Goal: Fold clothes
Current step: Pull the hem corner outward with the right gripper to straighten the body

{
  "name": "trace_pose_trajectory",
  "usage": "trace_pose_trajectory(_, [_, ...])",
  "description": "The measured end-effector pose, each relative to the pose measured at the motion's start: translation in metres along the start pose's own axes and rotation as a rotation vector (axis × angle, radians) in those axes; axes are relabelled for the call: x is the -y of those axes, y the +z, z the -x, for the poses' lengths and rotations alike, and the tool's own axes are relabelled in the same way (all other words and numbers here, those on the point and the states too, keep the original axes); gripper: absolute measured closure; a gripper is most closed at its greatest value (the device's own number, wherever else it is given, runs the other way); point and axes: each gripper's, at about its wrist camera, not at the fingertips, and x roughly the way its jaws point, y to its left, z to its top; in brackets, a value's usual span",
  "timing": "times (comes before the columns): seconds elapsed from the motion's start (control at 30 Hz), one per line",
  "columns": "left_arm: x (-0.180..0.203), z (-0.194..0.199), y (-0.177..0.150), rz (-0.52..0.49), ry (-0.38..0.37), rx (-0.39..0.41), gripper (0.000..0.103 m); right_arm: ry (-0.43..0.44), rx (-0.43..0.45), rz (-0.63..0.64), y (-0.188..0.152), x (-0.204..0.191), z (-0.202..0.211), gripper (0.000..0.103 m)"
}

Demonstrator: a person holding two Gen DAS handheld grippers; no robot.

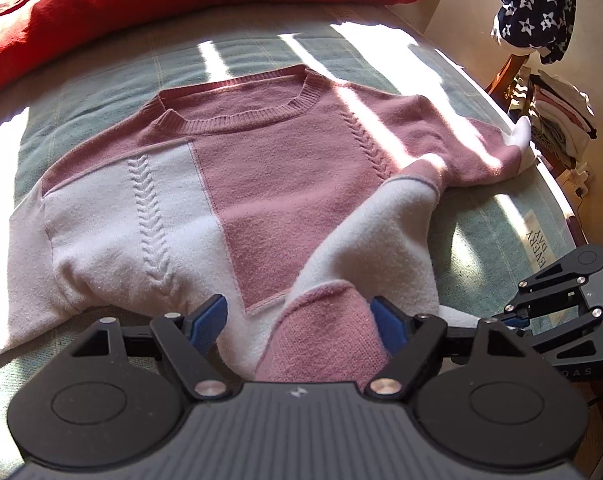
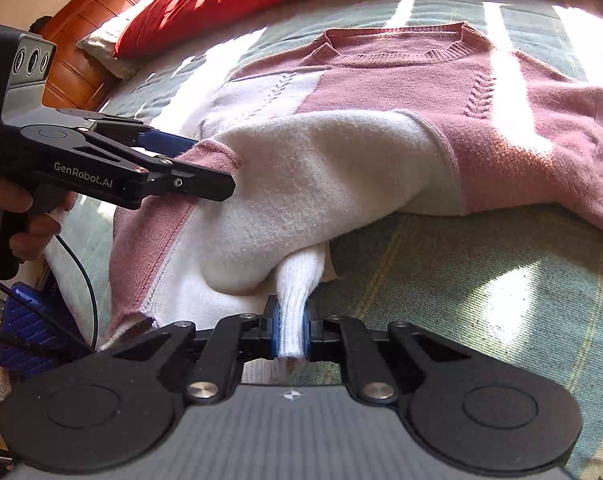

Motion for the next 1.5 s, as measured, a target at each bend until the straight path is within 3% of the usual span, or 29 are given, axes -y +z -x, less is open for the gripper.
trace_pose_trajectory(0.4, [0.044,0.004,0.007,-0.056,-0.063,0.001,0.024,-0.161,-0.163,-0.062,-0.07,0.004,0.071,0.091])
trace_pose_trajectory(0.8, [0.081,-0.013,0.007,-0.124,-0.096,-0.053,0.024,-0.144,-0.198,-0.17,-0.113,-0.001,0.103,0.091])
trace_pose_trajectory(0.93, [0.086,-0.017,0.006,-0.133,-0.102,-0.064,0.024,-0.18,-0.215,-0.222,-0.123,0.012,0.104,0.081])
trace_pose_trajectory(1.03, [0.087,-0.02,0.005,-0.13,-0.097,-0.072,0.024,-0.225,-0.19,-0.246,-0.124,0.026,0.105,0.081])
trace_pose_trajectory(1.2, [0.085,-0.025,0.002,-0.122,-0.085,-0.085,0.024,-0.223,-0.086,-0.283,-0.111,0.062,0.088,0.08])
trace_pose_trajectory(1.27, [0.083,-0.025,0.0,-0.118,-0.076,-0.087,0.024,-0.235,-0.054,-0.272,-0.095,0.077,0.076,0.08])
trace_pose_trajectory(1.5, [0.07,-0.026,-0.005,-0.073,-0.045,-0.093,0.024,-0.196,0.184,-0.317,-0.026,0.128,0.052,0.08])
